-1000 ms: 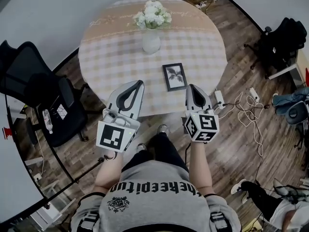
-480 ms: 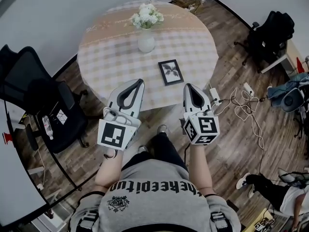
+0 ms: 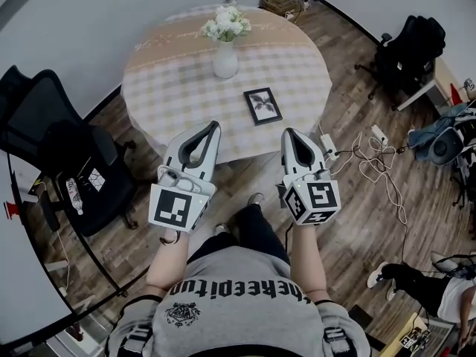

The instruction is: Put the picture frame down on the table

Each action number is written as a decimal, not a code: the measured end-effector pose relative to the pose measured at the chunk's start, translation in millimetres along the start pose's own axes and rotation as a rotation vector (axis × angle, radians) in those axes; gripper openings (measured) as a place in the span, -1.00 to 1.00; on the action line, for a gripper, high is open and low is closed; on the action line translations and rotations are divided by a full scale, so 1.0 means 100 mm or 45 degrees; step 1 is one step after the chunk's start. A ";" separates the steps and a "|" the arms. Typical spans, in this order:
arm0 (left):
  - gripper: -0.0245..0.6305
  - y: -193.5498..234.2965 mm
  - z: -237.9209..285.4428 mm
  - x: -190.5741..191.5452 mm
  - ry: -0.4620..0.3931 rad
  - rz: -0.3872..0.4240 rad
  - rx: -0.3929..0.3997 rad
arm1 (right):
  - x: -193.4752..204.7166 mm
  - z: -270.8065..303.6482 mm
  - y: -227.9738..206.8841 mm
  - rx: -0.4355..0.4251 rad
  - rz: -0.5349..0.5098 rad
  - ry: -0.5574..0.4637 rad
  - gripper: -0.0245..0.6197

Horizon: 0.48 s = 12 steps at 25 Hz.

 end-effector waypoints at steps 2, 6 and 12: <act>-0.88 -0.02 -0.06 -0.03 -0.021 -0.025 0.010 | -0.01 -0.05 0.05 -0.012 0.002 -0.015 -0.90; -0.88 -0.02 -0.15 -0.07 -0.041 -0.005 -0.012 | -0.05 -0.12 0.10 -0.031 0.005 -0.041 -0.90; -0.88 -0.02 -0.17 -0.15 -0.090 0.039 -0.038 | -0.13 -0.16 0.10 -0.065 -0.002 -0.067 -0.90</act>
Point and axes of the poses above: the fingertips, and each gripper's own axes: z forward along the fingers, y to its left, x out of its underside, the point moved 2 cm from there along -z, backward along the fingers, and after that the axes turned 12 degrees about y, right-handed, at the moved point
